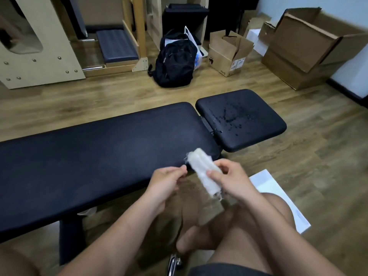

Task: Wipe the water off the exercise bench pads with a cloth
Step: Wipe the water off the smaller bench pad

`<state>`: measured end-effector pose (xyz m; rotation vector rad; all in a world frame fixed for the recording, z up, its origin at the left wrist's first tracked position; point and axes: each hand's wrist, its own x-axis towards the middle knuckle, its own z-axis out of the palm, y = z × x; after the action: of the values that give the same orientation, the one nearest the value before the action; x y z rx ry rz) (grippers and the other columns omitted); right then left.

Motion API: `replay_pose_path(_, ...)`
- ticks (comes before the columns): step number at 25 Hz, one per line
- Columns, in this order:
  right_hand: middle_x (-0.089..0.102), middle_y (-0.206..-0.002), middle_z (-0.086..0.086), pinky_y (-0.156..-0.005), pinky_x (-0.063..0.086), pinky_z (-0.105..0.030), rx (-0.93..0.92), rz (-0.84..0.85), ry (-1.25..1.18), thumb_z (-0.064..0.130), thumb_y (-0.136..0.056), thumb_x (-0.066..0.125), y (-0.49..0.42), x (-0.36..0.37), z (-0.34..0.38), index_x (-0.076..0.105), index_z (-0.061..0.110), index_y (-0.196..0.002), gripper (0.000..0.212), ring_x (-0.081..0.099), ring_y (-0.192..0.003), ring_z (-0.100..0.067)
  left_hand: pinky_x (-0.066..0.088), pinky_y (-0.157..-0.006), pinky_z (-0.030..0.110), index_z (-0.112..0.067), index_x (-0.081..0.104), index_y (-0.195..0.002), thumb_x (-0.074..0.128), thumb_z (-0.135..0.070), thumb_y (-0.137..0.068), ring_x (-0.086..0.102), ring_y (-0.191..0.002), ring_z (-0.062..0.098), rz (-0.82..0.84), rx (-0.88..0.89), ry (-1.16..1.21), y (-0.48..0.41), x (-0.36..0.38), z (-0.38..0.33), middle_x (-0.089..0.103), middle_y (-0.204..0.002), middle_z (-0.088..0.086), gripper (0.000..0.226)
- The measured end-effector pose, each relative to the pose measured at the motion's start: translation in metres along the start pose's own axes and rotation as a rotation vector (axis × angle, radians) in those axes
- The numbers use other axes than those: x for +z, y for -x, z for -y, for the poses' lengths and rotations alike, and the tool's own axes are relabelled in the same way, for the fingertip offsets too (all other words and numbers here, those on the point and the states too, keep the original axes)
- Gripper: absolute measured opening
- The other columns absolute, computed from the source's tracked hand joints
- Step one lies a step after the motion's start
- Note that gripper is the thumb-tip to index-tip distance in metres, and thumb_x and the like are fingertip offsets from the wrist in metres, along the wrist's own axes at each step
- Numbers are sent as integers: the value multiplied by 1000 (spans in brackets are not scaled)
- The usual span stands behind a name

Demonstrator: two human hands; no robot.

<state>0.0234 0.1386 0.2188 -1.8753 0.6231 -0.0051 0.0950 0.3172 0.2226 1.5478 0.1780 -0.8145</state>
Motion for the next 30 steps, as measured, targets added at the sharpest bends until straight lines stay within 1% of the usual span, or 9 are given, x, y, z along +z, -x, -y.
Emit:
replay_pose_path(2,69,-78,-1,-65,50,-34,-78,-280,177,19,-82,68,-38,-28,-6,66,16,-84,5,63,-70,-20,52,-90,30,-20,74,-93,66,-32,-92,67,-98,12,-144,191,-212,-27,-5,-9,73,-99,-6,14)
replay_pose_path(4,63,-79,-5,-65,43,-30,-189,-429,525,24,-83,66,-82,-51,-15,65,15,-86,9,60,-73,-25,42,-99,28,-21,68,-113,60,-35,-94,57,-114,12,-260,401,-650,-63,-18,-15,64,-120,-6,25)
replay_pose_path(6,54,-79,-8,-64,39,-33,-195,-383,799,26,-85,65,-125,-57,-26,63,10,-84,16,58,-76,-34,26,-117,37,-19,55,-134,52,-40,-97,38,-138,17,-331,500,-1062,-99,-33,-10,47,-145,0,43)
replay_pose_path(8,49,-78,-10,-61,41,-36,-205,-318,920,26,-85,65,-163,-56,-31,62,6,-79,20,57,-74,-40,16,-122,48,-18,50,-140,44,-44,-98,26,-147,21,-393,546,-1265,-119,-41,4,40,-154,4,50)
replay_pose_path(13,44,-78,-7,-60,31,-32,-341,-192,1050,18,-84,60,-265,-38,9,64,5,-79,14,53,-76,-37,22,-119,53,-13,53,-138,38,-44,-94,32,-145,27,-447,593,-1378,-127,-39,19,44,-151,9,56)
replay_pose_path(17,49,-87,-5,-64,35,-31,-317,-123,955,23,-80,60,-319,-16,33,61,15,-85,9,50,-79,-28,26,-116,55,-12,56,-136,39,-43,-92,36,-144,27,-469,622,-1400,-129,-41,19,47,-149,10,56)
replay_pose_path(23,55,-87,-9,-64,40,-31,-355,-46,1035,24,-87,54,-300,-25,26,56,14,-86,10,54,-82,-32,23,-118,53,-11,58,-135,41,-42,-92,36,-144,27,-500,644,-1357,-128,-39,21,49,-148,10,56)
replay_pose_path(26,60,-91,-11,-66,51,-35,-230,-53,1093,28,-88,54,-297,-30,34,58,13,-99,19,58,-84,-32,23,-118,53,-11,58,-135,41,-42,-92,35,-144,27,-496,645,-1348,-129,-39,23,48,-149,10,56)
replay_pose_path(30,62,-99,-13,-68,49,-35,-238,-89,1103,25,-87,53,-335,3,50,57,13,-108,24,59,-92,-37,25,-117,54,-11,58,-135,43,-42,-91,37,-143,27,-516,651,-1350,-127,-40,23,49,-148,10,55)
